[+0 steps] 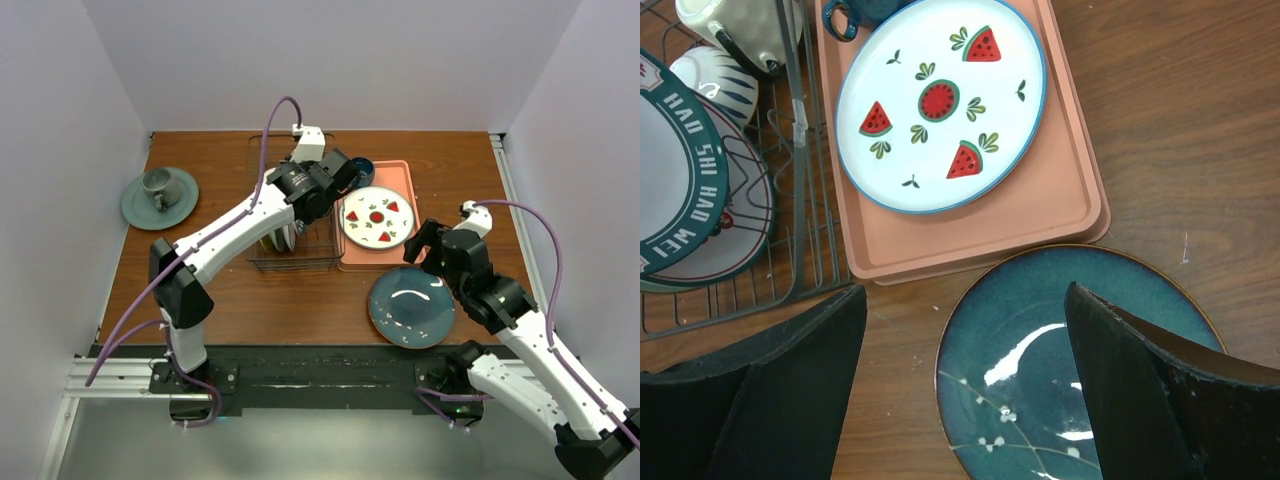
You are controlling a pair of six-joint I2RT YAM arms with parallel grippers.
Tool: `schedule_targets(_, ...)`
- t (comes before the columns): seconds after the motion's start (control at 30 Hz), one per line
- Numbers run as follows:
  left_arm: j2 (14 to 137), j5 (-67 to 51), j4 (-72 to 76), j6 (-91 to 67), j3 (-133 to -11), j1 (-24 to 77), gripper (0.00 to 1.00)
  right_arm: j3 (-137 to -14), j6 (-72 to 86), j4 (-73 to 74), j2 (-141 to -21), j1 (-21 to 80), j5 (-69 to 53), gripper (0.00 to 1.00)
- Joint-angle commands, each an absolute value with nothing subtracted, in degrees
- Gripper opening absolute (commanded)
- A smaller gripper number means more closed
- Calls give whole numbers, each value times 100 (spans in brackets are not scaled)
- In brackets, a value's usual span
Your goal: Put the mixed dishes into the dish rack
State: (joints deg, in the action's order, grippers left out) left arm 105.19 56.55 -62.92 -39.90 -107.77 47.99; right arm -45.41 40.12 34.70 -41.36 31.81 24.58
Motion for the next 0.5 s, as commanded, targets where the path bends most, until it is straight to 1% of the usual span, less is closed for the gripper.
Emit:
schedule_targets(0.0, 10670, 6521, -6723, -4052, -11100, 4755, 0, -4500, 4113, 3234, -4140, 3173, 2619, 84)
schedule_targets(0.3, 10723, 6583, -6636, -3771, -11206, 4843, 0, -4456, 4122, 3182, -4210, 3182, 2593, 84)
schedule_targets(0.47, 10828, 6504, -6609, -3726, -11066, 4860, 0, -4421, 4140, 3155, -4228, 3182, 2584, 84)
